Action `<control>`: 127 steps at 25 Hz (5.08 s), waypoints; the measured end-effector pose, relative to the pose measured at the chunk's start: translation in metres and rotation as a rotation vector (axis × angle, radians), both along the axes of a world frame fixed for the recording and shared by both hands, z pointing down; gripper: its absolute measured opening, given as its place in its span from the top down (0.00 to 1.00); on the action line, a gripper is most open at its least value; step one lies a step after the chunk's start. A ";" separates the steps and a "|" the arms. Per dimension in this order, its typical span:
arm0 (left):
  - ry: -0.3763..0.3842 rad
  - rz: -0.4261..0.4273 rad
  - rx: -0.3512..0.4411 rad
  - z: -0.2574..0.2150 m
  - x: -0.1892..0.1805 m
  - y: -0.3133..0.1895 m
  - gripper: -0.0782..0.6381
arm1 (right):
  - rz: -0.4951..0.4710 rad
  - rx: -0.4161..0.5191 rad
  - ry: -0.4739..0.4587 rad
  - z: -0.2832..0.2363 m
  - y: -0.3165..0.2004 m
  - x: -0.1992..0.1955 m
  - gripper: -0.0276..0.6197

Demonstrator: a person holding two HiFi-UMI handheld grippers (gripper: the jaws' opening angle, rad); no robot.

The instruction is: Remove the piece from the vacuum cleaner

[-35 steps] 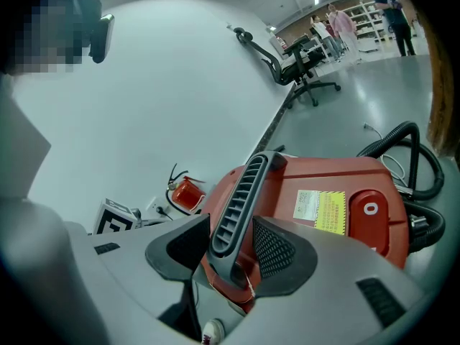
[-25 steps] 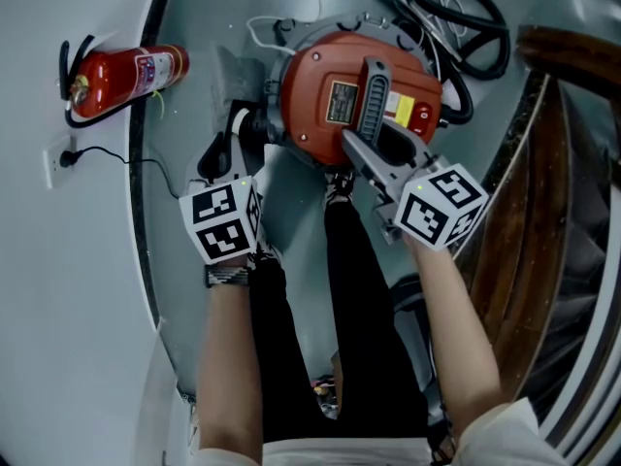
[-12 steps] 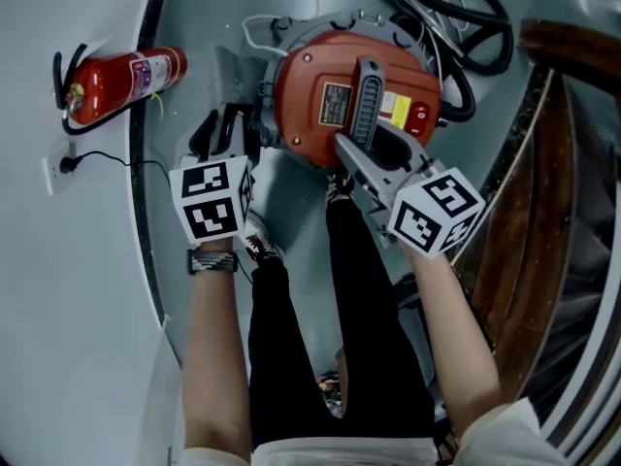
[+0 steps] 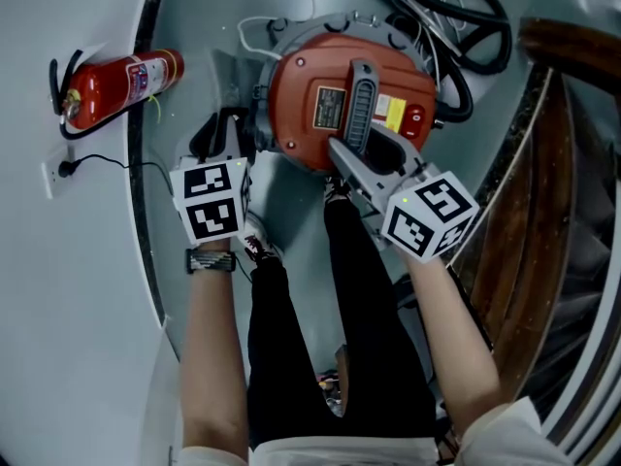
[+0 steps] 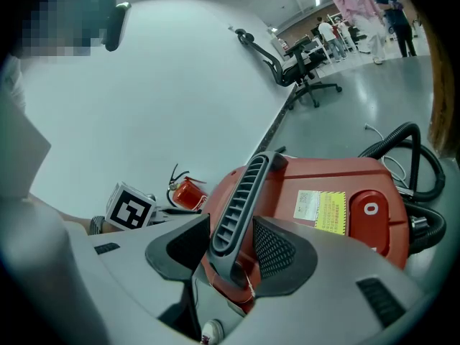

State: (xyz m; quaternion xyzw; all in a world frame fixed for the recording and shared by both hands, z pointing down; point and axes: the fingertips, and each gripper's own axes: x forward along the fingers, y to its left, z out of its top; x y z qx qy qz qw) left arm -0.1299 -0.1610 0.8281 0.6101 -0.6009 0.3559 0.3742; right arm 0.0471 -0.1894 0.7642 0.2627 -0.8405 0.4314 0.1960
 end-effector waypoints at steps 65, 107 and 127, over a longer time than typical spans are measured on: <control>0.064 -0.033 -0.019 -0.006 0.002 0.056 0.72 | 0.001 0.007 0.001 0.000 0.000 0.001 0.65; -0.013 0.021 -0.090 0.001 -0.018 0.049 0.82 | 0.006 0.008 -0.002 -0.001 -0.001 0.001 0.65; 0.055 0.006 -0.111 0.003 -0.022 0.046 0.81 | 0.001 -0.005 -0.007 -0.001 -0.001 0.001 0.65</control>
